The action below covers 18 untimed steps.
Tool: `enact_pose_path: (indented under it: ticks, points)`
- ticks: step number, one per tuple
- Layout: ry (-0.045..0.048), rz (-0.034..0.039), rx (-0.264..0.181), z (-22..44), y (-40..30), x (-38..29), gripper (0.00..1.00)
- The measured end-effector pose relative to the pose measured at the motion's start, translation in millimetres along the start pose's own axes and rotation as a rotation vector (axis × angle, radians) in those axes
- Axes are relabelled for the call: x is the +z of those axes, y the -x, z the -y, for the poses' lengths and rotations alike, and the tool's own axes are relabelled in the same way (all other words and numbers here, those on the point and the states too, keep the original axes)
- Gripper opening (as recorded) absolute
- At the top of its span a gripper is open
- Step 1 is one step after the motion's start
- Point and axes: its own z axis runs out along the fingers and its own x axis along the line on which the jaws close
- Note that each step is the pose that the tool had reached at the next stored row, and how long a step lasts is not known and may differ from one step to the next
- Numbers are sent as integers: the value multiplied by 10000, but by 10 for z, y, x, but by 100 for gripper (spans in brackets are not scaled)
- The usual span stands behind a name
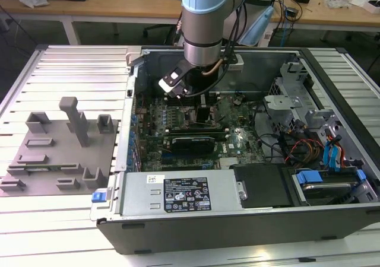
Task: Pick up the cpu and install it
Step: 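Place the cpu into insertion slot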
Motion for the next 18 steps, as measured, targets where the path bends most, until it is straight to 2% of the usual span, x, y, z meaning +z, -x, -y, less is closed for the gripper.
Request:
enact_pose_path:
  ticks: [6, 7, 10, 18]
  points:
    - [5, 4, -1, 0, -1, 6, 55]
    - [3, -7, 1, 0, -2, 7, 61]
    - [3, -4, 0, 0, -2, 7, 61]
    - [11, -117, -6, -1, -1, -17, 61]
